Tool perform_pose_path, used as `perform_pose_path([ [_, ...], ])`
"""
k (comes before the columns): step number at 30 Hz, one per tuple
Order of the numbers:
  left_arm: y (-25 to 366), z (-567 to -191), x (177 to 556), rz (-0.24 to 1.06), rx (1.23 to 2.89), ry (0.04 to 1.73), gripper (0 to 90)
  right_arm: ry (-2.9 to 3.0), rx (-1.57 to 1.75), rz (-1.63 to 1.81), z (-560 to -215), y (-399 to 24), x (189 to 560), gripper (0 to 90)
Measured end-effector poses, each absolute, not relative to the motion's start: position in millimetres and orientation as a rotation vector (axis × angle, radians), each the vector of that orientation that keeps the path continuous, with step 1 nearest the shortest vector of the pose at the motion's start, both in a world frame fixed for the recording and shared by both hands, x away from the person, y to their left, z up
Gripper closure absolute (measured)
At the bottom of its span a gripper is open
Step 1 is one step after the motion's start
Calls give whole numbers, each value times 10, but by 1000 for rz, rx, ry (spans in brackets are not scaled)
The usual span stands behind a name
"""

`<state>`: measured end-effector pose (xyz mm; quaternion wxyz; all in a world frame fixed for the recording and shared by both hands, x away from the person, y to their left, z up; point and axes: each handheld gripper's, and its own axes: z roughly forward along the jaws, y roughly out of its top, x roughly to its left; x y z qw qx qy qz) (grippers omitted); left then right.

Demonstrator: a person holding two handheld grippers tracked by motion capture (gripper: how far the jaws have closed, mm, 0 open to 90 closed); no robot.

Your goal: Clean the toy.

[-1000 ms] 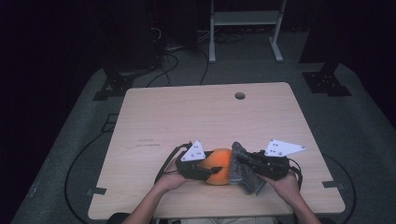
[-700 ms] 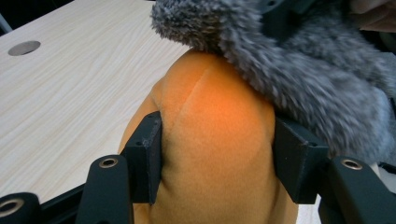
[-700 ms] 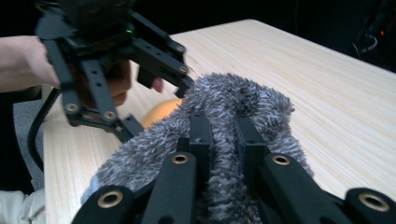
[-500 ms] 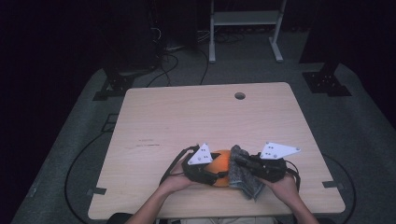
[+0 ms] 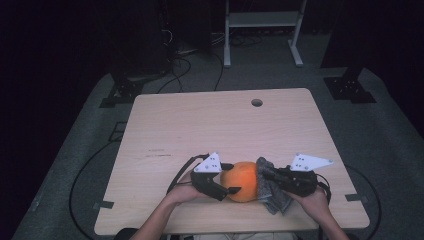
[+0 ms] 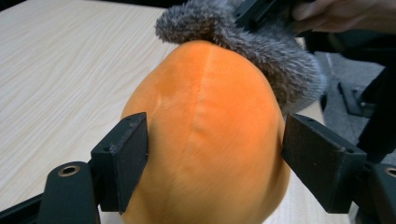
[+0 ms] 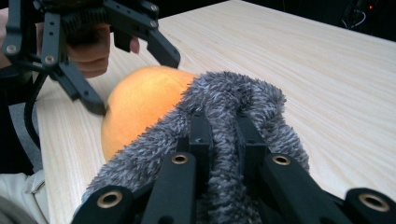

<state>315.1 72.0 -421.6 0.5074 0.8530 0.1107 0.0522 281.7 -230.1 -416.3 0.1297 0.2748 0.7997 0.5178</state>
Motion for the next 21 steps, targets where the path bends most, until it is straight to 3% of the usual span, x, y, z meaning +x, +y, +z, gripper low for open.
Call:
perform_pose_path([
  [2,684,-4262,3191,116,2096,318,121,2322,815,1509,-4176,-2338,2814,796],
  [3,679,-4279,3195,102,2101,324,124,2325,813,1507,-4170,-2344,2815,796],
  [5,664,-4300,3155,143,2101,299,231,2327,807,1515,-4140,-2332,2814,796],
  [8,643,-4290,3114,166,2108,267,322,2331,739,1582,-4037,-2233,2797,796],
  [11,676,-4292,3125,161,2108,277,343,2345,695,1559,-4010,-2134,2799,796],
  [17,693,-4300,3151,136,2079,293,349,2326,830,1477,-4149,-2390,2861,797],
  [21,680,-4258,3135,149,2055,307,380,2318,809,1530,-4053,-2390,2786,797],
])
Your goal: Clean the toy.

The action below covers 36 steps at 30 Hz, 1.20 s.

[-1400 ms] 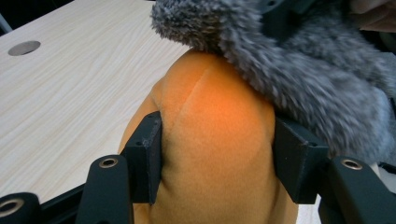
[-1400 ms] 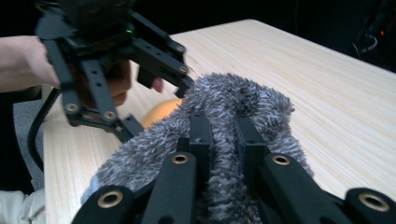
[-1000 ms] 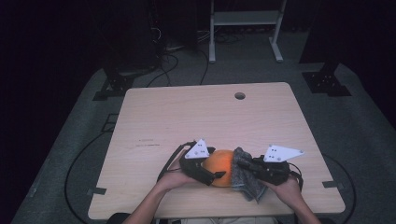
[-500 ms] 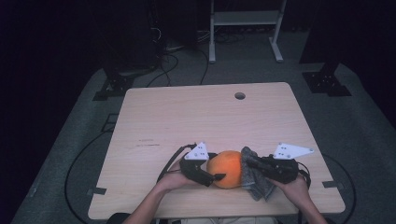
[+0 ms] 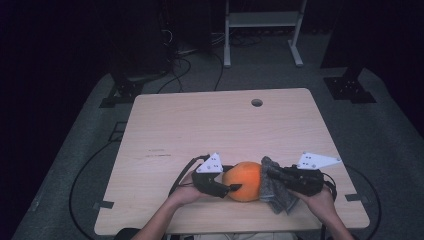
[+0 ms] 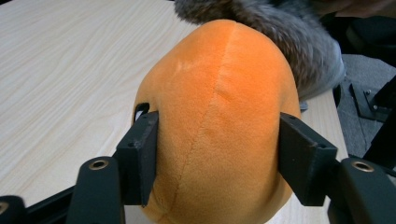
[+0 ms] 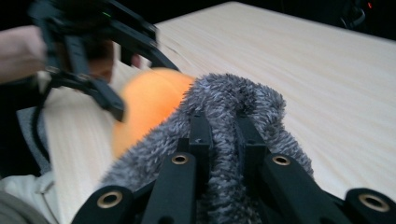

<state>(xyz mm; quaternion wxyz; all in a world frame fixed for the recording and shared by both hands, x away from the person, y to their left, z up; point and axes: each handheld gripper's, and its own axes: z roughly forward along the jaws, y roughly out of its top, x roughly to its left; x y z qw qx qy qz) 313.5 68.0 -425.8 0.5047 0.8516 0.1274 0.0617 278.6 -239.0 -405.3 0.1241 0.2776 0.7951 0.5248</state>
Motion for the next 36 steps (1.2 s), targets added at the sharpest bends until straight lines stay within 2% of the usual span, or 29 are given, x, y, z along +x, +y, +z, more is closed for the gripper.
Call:
perform_pose_path([
  [4,718,-4089,3113,128,2013,294,410,2306,689,1616,-3837,-2190,2701,796],
  [8,765,-3989,3068,175,2014,283,420,2319,630,1646,-3728,-1986,2720,796],
  [18,885,-4055,3169,148,2054,327,424,2364,768,1642,-4058,-1982,2939,797],
  [25,867,-3976,3135,132,2061,315,425,2369,768,1597,-3996,-2107,2831,797],
  [31,833,-3981,3107,144,2076,296,423,2361,636,1637,-3831,-1850,2780,797],
  [34,848,-4029,3124,138,2079,291,404,2381,654,1603,-3923,-1811,2842,798],
  [36,863,-4048,3155,119,2051,306,303,2390,673,1604,-3976,-1833,2858,798],
])
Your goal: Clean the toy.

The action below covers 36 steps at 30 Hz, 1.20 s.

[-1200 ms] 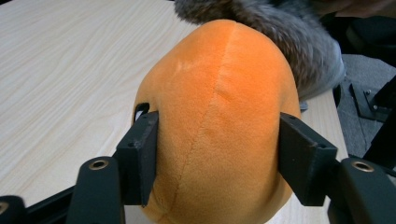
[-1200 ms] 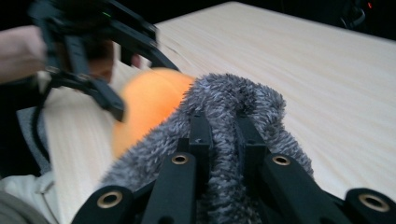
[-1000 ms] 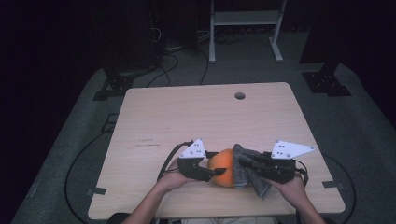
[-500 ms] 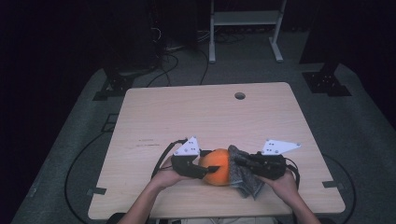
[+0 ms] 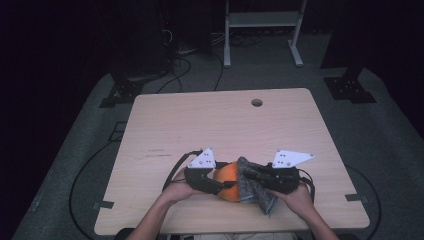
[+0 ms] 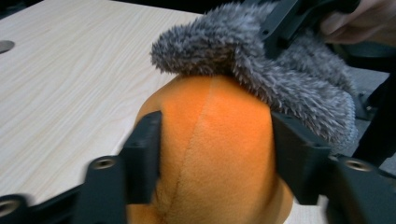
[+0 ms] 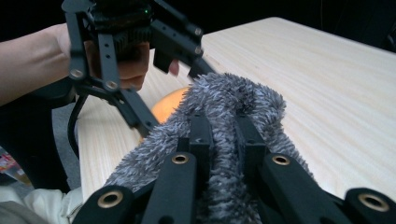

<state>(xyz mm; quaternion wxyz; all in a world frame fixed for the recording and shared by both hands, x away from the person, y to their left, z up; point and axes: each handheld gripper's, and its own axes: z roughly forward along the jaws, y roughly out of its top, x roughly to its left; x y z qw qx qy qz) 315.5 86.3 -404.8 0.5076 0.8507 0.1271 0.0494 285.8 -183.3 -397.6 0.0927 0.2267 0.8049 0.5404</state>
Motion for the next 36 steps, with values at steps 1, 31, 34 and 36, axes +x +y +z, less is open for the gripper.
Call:
perform_pose_path([
  [1,883,-4053,3183,91,2023,311,251,2390,674,1591,-3992,-1841,2853,798],
  [31,793,-3942,3118,161,2005,288,380,2284,700,1756,-3765,-2211,2745,796],
  [34,825,-3913,3106,181,2016,309,385,2317,640,1702,-3737,-1987,2797,796],
  [36,873,-3907,3124,190,2010,321,388,2319,649,1668,-3772,-1942,2839,797],
])
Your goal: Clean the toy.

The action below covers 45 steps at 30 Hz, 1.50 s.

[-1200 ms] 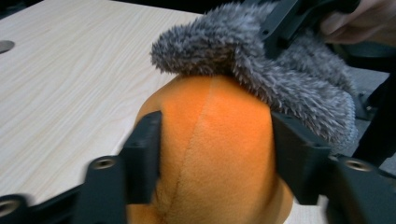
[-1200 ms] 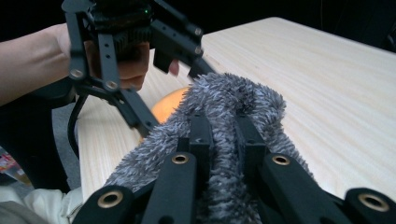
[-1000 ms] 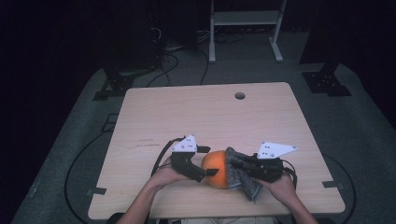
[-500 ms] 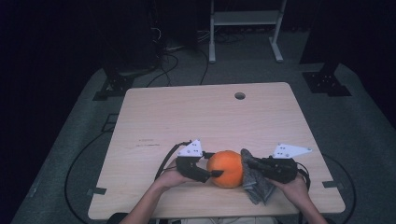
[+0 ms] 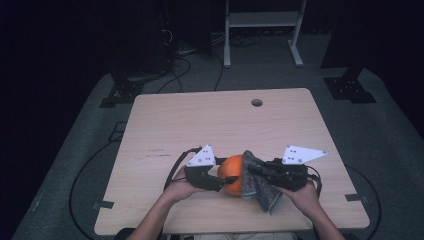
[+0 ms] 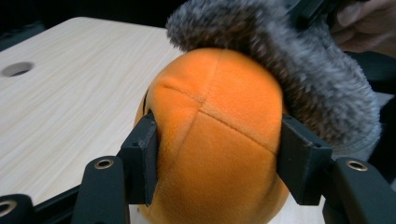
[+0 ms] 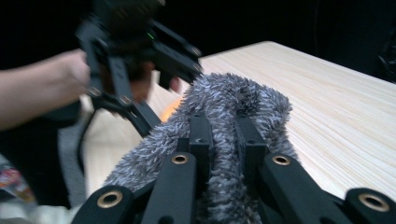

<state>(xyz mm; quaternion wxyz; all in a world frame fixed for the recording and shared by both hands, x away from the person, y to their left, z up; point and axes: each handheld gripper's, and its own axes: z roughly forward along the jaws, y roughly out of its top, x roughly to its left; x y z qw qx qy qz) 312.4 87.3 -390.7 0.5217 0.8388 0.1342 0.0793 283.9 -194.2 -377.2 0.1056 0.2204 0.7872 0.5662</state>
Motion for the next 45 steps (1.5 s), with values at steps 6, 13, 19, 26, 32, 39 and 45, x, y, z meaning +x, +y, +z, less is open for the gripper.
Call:
perform_pose_path([
  [6,945,-3948,3187,213,2030,378,393,2384,752,1514,-4100,-1937,2970,796],
  [13,731,-4021,3123,239,2051,363,386,2322,658,1675,-3888,-1907,2885,796],
  [19,826,-4061,3174,112,2049,298,175,2347,662,1609,-3978,-1846,2977,796],
  [26,794,-4246,3286,136,2076,334,225,2340,692,1566,-4045,-1955,2988,796],
  [32,740,-4206,3213,224,2063,328,388,2319,725,1562,-3986,-2125,2903,797],
  [39,703,-4119,3126,233,2045,299,450,2319,584,1615,-3812,-1888,2846,796],
  [45,880,-4068,3192,267,2017,375,454,2319,685,1569,-3981,-1989,2959,796],
])
